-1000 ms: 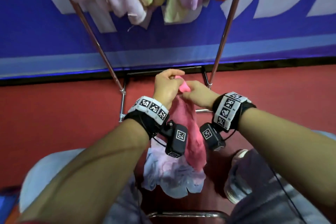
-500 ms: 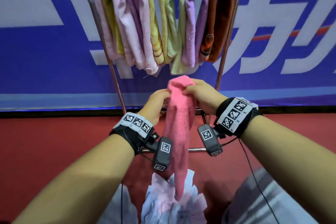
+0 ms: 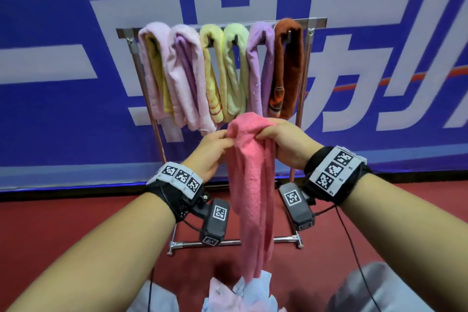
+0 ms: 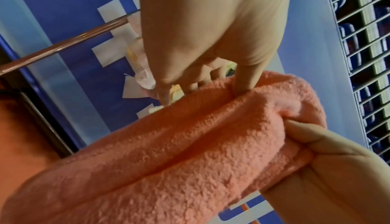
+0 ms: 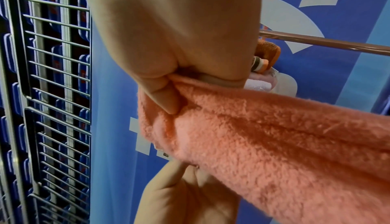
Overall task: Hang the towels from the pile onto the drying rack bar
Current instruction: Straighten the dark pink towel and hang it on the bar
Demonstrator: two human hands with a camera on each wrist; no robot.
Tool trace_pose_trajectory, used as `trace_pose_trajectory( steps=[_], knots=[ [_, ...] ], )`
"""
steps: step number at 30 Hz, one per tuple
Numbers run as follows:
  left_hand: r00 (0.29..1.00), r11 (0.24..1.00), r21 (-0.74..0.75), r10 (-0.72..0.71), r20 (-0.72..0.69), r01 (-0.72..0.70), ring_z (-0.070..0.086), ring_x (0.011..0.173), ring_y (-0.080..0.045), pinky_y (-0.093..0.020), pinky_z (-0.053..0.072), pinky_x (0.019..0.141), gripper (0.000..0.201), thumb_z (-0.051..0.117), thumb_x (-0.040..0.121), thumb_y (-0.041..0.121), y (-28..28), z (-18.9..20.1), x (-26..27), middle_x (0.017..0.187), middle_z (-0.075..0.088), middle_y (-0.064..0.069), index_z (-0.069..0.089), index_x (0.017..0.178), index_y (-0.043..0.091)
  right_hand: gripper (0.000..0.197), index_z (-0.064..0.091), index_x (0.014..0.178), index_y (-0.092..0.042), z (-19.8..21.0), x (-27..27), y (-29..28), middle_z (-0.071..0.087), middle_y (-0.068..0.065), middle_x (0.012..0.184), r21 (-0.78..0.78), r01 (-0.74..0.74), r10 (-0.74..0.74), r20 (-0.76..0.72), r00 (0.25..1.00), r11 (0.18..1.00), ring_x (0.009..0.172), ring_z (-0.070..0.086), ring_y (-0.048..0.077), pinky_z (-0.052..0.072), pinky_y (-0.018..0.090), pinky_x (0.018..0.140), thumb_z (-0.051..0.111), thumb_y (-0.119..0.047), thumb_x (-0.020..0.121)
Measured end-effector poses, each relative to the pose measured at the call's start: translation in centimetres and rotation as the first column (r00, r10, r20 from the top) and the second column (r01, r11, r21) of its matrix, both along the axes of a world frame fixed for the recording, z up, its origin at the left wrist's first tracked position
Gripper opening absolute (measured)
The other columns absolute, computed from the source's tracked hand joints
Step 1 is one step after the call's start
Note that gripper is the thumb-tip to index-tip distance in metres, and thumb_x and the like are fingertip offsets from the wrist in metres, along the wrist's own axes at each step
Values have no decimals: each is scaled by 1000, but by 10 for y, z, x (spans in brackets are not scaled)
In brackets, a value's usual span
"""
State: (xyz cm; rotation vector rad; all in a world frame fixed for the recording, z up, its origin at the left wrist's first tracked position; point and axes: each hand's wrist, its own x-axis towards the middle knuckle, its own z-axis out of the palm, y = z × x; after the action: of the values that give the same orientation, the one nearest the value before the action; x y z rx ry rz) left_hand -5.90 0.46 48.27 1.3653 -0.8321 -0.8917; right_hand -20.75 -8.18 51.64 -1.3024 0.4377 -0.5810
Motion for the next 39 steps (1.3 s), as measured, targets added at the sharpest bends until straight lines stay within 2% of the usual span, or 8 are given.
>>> trace_pose_trajectory(
  steps=[4,6,11,18,25,29,33,39],
  knots=[
    [993,994,-28,108,50,-107,63,76,-20,-29,49,70,13,57,94,4,-4,18,2,84,71,-9,69,95,9,41,65,110,3,8,-3,-8,63,17,95,-96,33,-42,-97,994,995,75,62,21,52,26,64,40,18,81],
    [977,989,-17,146,155,-146,64,66,-13,-22,50,59,15,57,93,3,-4,29,0,75,71,-3,69,92,12,37,66,113,-2,12,-6,-12,65,15,95,-164,-70,46,-148,988,984,71,62,18,50,27,64,52,12,82],
    [902,988,-98,150,405,-121,60,68,-6,-16,50,62,10,64,87,-1,-4,54,-10,82,68,-4,72,92,3,33,65,122,-12,28,-1,-9,67,16,115,-230,-151,120,-144,982,961,95,64,20,54,33,82,69,-21,90],
    [812,974,-159,224,538,-163,63,75,-11,-25,53,70,5,69,86,5,0,74,-4,86,73,-10,73,88,5,23,72,112,-10,52,7,-21,70,22,109,-507,-98,-12,-209,978,856,93,65,25,53,50,91,70,-14,89],
    [795,968,-161,251,553,-194,63,75,-11,-31,55,73,5,70,84,5,6,83,6,85,72,-7,72,87,9,8,73,92,-4,69,17,-12,70,7,80,-757,-18,-219,-211,953,653,67,58,7,51,24,65,66,-8,89],
    [783,966,-109,253,569,-233,67,73,-17,-33,56,72,8,74,80,4,6,85,13,79,71,-3,72,82,12,12,69,94,-2,85,20,-11,64,3,76,-767,120,-287,-86,954,630,61,56,9,46,14,49,57,-4,94],
    [752,968,45,161,640,-245,62,66,-15,-28,50,64,4,74,77,6,10,82,25,76,70,-7,73,80,9,15,70,94,-4,95,19,-18,66,6,81,-801,160,-328,-48,943,577,70,59,13,51,25,62,55,-4,93],
    [740,943,228,27,672,-242,50,65,-15,-25,38,58,17,73,78,5,19,75,49,70,56,-5,60,68,8,15,67,91,-9,103,9,-29,56,-11,68,-740,269,-376,24,926,616,46,53,-10,37,6,39,53,-5,96]
  ],
)
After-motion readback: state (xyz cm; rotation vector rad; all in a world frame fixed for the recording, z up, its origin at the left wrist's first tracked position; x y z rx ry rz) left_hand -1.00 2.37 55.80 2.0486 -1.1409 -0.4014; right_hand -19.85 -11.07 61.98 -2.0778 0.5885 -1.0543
